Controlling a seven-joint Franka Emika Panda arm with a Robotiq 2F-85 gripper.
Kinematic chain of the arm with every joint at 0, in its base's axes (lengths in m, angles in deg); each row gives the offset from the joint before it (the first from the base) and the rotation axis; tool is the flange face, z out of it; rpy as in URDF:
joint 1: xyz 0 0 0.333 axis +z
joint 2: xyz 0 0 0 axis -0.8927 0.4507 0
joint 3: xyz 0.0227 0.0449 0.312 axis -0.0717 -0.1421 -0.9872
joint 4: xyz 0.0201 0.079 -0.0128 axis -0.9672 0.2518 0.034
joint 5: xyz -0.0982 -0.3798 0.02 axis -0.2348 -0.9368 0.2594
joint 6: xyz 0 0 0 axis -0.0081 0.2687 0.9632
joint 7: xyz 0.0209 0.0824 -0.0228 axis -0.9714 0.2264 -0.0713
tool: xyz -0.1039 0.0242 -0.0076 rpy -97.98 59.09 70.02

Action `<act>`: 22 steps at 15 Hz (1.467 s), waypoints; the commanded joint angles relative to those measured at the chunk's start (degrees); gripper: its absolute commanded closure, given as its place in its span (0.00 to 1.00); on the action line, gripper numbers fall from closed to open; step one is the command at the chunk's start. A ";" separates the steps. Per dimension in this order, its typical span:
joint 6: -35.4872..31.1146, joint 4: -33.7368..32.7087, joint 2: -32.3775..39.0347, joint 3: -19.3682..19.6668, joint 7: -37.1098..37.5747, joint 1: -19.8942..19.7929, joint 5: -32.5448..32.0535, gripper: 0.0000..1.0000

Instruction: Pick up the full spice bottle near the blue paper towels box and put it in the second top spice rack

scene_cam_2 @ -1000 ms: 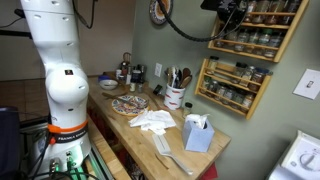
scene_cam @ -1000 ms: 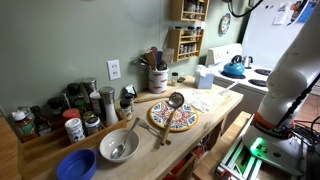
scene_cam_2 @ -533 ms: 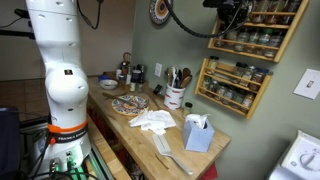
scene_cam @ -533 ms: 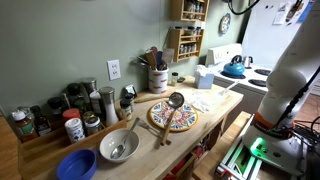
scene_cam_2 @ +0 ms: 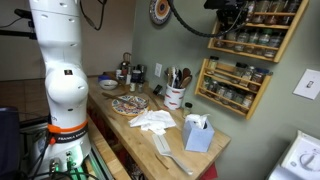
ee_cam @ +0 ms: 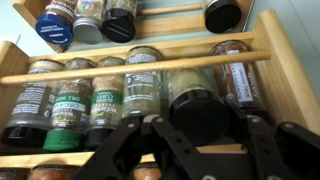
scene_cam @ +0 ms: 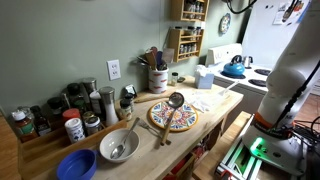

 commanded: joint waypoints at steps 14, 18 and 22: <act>1.65 -0.56 0.57 -0.95 -3.87 -1.55 1.69 0.56; 2.21 -0.52 0.28 -1.01 -3.98 -1.63 1.69 0.37; 2.69 -0.48 0.04 -0.99 -4.14 -1.71 1.66 0.00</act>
